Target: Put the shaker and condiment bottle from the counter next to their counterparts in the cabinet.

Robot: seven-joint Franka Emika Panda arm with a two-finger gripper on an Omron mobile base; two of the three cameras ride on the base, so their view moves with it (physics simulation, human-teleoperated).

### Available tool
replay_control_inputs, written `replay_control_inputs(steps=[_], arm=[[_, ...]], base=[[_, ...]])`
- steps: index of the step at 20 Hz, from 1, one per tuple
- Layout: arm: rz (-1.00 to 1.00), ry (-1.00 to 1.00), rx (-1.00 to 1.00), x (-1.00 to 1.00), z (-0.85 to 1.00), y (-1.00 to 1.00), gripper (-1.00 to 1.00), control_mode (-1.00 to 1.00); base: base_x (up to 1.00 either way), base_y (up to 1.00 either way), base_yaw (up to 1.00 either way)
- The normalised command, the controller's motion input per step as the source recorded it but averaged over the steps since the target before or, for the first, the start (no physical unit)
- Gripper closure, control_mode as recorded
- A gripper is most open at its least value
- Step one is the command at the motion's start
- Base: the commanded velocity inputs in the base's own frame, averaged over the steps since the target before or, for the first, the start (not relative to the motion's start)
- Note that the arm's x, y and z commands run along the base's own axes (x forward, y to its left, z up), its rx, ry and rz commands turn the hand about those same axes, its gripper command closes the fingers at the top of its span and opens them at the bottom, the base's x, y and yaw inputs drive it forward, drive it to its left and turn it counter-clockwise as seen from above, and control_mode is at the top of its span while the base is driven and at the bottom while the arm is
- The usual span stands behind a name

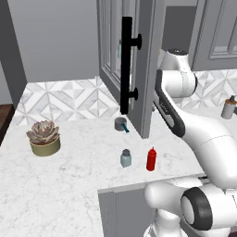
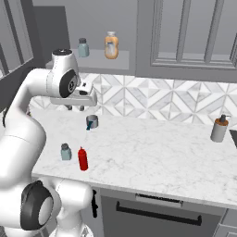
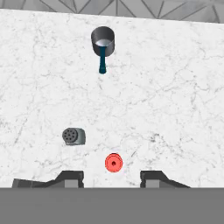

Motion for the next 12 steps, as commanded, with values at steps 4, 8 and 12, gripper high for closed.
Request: replay_control_inputs(steps=[4, 8, 12], arm=[[0.04, -0.04, 0.00, -0.20, -0.13, -0.08, -1.00, -1.00], [0.22, -0.14, 0.02, -0.49, -0.33, -0.34, -1.00, -1.00], [0.21, -0.10, 0.02, -0.34, -0.32, -0.28, -1.00, -1.00]], base=[[0.00, 0.00, 0.00], [0.00, 0.00, 0.00], [0.00, 0.00, 0.00]])
